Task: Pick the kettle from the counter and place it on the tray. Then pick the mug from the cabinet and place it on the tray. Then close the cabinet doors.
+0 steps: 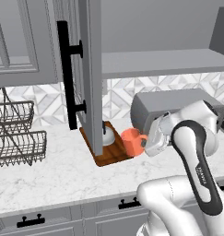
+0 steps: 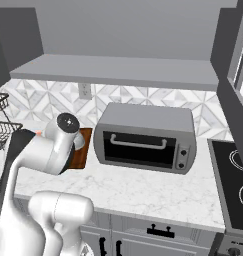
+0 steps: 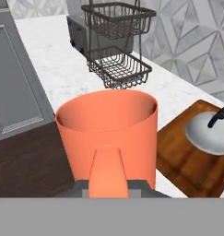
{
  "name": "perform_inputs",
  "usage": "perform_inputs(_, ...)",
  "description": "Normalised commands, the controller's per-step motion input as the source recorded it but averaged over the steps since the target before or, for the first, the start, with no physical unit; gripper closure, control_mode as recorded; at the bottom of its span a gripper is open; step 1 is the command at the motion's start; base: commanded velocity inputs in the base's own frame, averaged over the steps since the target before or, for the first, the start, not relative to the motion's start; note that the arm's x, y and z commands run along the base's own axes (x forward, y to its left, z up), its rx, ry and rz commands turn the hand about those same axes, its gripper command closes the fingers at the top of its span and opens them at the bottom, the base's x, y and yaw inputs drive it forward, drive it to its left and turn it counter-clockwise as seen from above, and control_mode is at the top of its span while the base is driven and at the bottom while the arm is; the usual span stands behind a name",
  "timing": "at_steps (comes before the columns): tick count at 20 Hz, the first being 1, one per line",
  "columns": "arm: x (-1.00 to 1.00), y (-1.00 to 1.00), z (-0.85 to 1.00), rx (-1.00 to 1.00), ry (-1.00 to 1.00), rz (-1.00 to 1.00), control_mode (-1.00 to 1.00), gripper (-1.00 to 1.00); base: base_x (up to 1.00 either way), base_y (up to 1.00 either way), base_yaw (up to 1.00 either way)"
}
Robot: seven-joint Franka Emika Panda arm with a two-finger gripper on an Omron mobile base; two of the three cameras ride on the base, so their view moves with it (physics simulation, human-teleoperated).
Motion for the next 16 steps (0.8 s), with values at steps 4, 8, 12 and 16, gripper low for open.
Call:
perform_inputs(4, 0.51, 0.18, -0.66, 0.0, -0.01, 0.12, -1.0, 1.0, 0.0, 0.0, 0.0)
perform_inputs(8, 0.64, 0.17, -0.55, 0.0, -0.01, 0.1, -1.0, 1.0, 0.0, 0.0, 0.0)
perform_inputs(12, 0.71, 0.11, -0.46, 0.0, 0.0, 0.06, -1.0, 1.0, 0.0, 0.0, 0.0)
perform_inputs(16, 0.63, 0.01, -0.35, 0.02, 0.0, 0.09, -1.0, 1.0, 0.0, 0.0, 0.0)
